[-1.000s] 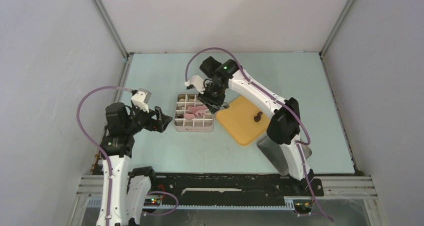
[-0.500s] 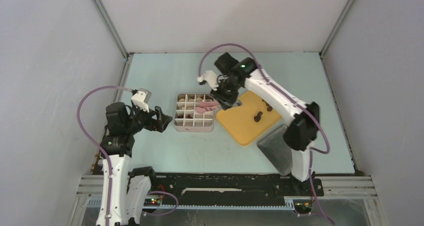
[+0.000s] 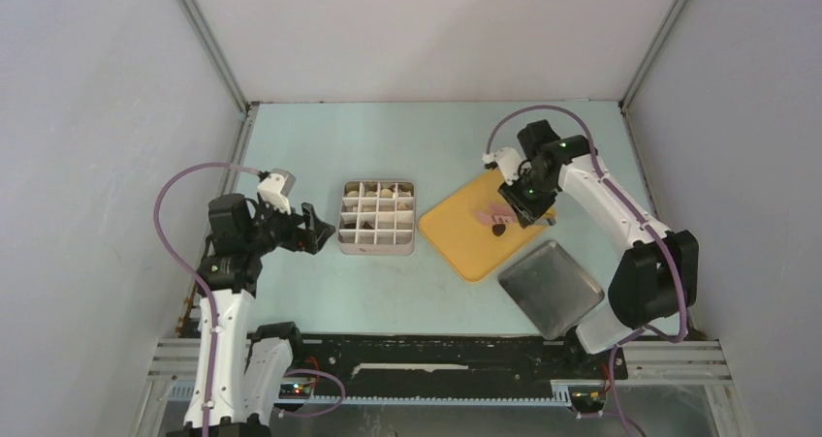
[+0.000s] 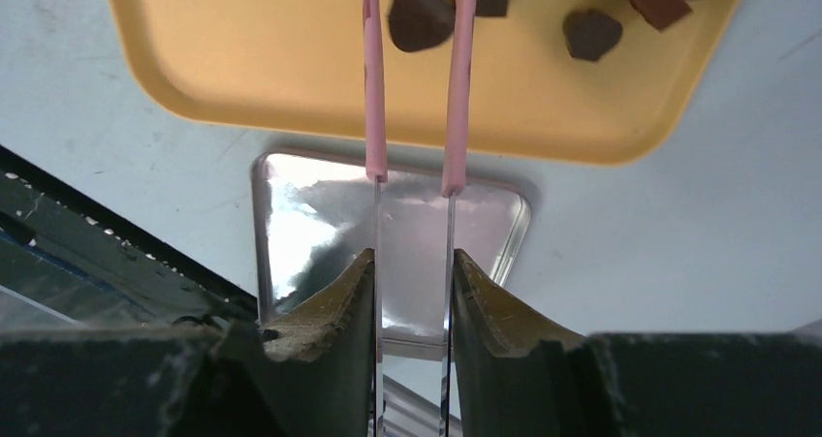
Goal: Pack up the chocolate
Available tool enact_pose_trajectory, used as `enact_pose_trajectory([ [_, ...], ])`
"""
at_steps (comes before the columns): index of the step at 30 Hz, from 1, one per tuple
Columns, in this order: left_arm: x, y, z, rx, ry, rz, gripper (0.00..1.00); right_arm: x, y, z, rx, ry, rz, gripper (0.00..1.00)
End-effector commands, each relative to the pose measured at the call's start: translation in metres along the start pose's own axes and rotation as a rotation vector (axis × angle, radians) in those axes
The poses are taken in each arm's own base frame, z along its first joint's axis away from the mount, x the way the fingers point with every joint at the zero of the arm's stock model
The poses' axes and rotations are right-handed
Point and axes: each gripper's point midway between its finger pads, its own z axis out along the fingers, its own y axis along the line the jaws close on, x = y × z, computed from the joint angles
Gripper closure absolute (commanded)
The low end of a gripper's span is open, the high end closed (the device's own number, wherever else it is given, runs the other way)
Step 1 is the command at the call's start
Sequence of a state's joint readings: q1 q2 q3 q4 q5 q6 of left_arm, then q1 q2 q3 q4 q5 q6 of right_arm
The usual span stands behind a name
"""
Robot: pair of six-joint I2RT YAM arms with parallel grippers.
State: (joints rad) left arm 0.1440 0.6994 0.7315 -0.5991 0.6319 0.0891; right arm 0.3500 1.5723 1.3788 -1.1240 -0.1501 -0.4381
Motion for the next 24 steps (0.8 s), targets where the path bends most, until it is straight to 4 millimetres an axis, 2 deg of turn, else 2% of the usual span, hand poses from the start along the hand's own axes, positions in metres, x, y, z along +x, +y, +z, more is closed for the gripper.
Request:
enact_pose_trajectory([
  [1,0.002,0.003,0.003,0.003,-0.008,0.004,0.11,-0.002,-0.022,-0.014,0.068,-0.092,0.045,0.66],
  [12,0.002,0.003,0.003,0.005,-0.007,0.002,0.11,0.015,-0.030,-0.008,0.075,-0.043,0.092,0.64],
  [19,0.002,0.002,0.004,0.009,-0.009,0.003,0.11,0.034,-0.036,-0.001,0.075,0.002,0.146,0.64],
  [24,0.002,0.001,0.004,0.012,-0.010,0.005,0.11,0.046,-0.030,0.001,0.056,0.025,0.157,0.67],
])
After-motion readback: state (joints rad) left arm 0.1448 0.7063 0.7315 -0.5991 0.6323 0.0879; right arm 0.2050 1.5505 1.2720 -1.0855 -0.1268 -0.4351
